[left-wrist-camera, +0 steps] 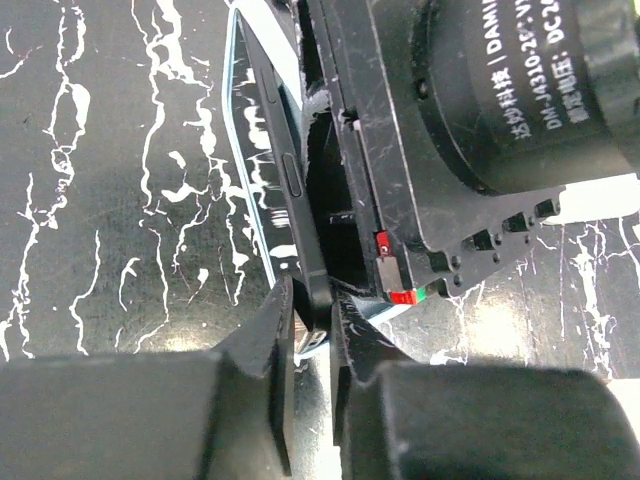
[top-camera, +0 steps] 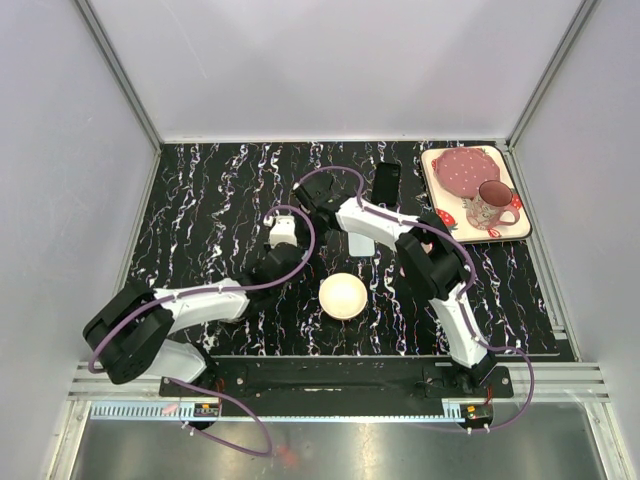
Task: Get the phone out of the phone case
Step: Remove the phone case from the phone, then place the phone case at the center of the board.
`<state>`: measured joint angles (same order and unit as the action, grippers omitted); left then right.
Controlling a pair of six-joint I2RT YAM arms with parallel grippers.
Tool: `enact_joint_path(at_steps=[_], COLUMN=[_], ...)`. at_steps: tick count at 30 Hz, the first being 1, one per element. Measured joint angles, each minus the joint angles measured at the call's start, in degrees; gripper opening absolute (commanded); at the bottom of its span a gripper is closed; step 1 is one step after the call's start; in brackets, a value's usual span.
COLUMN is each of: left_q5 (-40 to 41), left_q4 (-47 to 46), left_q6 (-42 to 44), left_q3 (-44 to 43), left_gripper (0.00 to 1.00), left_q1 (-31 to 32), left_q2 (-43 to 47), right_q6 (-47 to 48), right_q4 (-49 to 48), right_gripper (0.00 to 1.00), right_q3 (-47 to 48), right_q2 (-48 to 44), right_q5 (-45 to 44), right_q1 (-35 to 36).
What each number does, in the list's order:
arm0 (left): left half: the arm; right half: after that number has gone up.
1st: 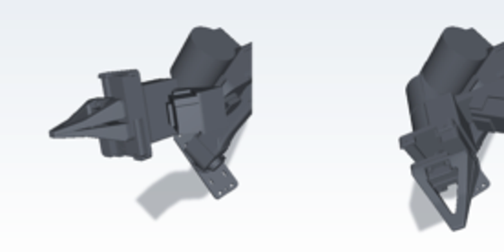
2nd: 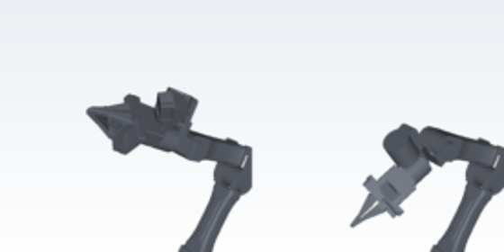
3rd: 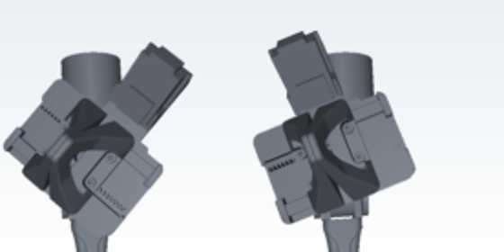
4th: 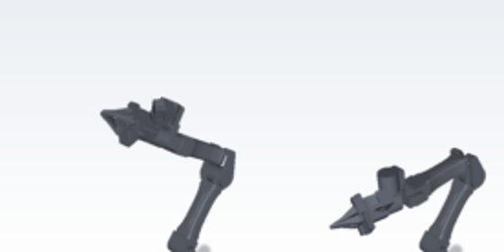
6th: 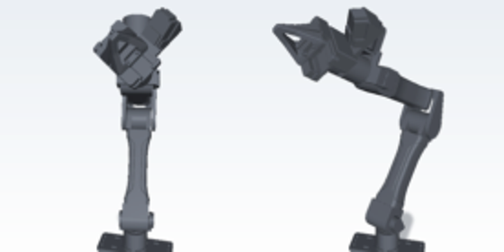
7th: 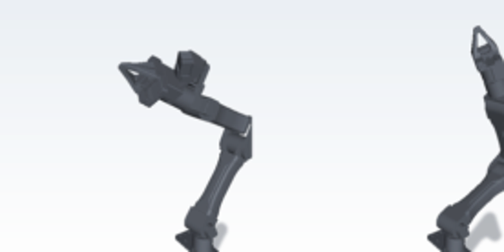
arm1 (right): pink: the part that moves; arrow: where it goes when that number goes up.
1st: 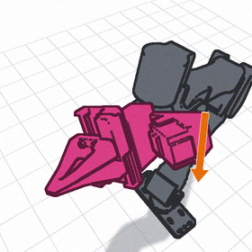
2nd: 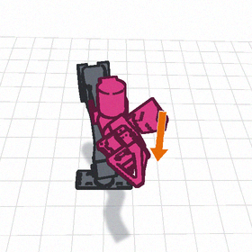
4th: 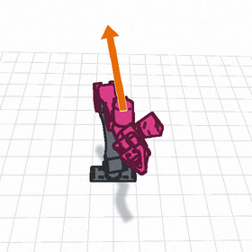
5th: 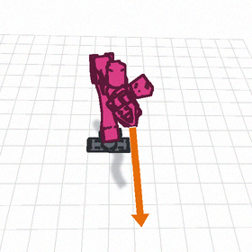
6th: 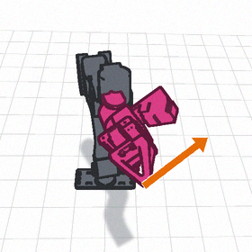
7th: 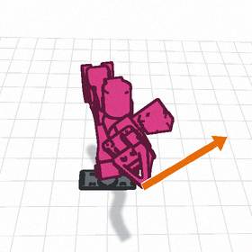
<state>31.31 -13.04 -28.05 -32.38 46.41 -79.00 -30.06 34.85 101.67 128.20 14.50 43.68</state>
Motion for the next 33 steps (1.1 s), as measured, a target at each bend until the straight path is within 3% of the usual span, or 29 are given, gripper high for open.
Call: enact_joint_path(at_steps=[20, 27, 33], left_q5=[5.01, -0.66, -5.60], left_q4=[13.53, 18.73, 32.20], left_q6=[-0.76, -1.75, -1.57], left_q3=[-0.11, -3.85, -18.25], left_gripper=[0.00, 0.00, 0.00], left_q1=[-6.88, -18.25, -26.97], left_q2=[13.11, 16.87, 9.05], right_q6=[2.40, 2.62, 2.54], right_q4=[4.76, 4.35, 3.87], right_gripper=[0.00, 0.00, 0.00], right_q3=[-4.74, -7.93, -10.78], right_q2=[-2.12, -4.76, -8.00], right_q5=[-1.49, -0.22, 2.82], right_q1=[-2.45, -3.26, -4.79])
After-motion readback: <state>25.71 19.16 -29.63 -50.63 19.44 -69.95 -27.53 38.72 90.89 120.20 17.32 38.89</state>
